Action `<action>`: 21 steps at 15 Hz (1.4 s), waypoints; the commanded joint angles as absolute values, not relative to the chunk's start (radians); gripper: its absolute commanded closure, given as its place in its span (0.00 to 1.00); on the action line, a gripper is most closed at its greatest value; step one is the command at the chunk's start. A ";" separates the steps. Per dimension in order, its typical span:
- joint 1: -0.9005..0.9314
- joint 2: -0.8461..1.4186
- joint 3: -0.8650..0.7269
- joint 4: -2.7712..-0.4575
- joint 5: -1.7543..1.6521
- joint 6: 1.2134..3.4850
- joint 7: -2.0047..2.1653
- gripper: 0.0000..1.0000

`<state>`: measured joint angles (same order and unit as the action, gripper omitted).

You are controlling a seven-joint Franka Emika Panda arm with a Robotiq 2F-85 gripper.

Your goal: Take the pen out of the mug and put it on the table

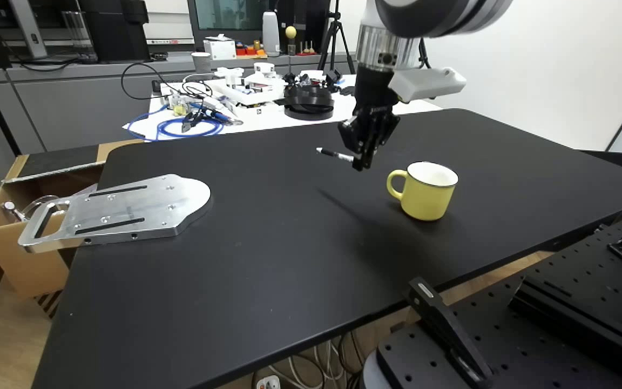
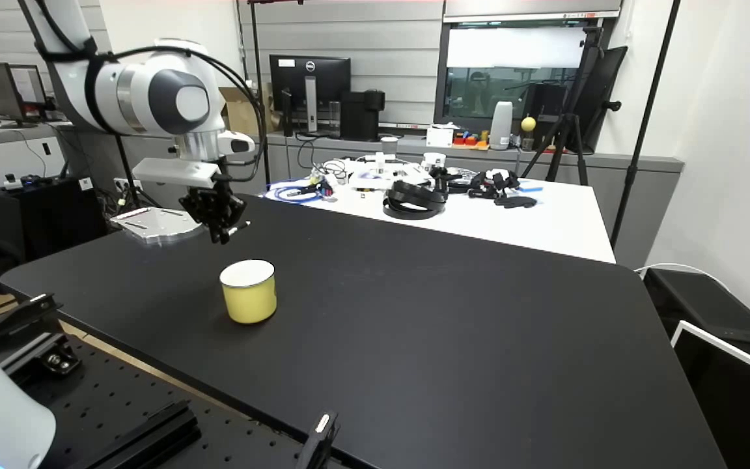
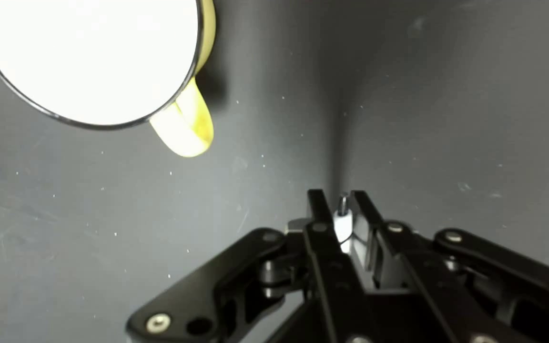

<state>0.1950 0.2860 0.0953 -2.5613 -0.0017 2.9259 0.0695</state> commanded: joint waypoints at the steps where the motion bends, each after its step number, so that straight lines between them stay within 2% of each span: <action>1: 0.306 0.413 -0.033 -2.543 -0.105 3.014 0.207 0.96; 4: 0.387 0.485 -0.105 -2.526 -0.093 3.032 0.232 0.96; 5: 0.410 0.500 -0.122 -2.520 -0.086 3.023 0.238 0.65; 13: 0.462 0.559 -0.132 -2.489 -0.038 3.031 0.261 0.11; 14: 0.450 0.512 -0.134 -2.481 -0.037 2.981 0.249 0.05; 16: 0.442 0.495 -0.131 -2.472 -0.028 2.962 0.250 0.00; 21: 0.405 0.436 -0.115 -2.453 -0.023 2.909 0.254 0.00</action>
<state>0.4338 0.4888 -0.1287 -2.4543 -0.0207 2.9614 0.2227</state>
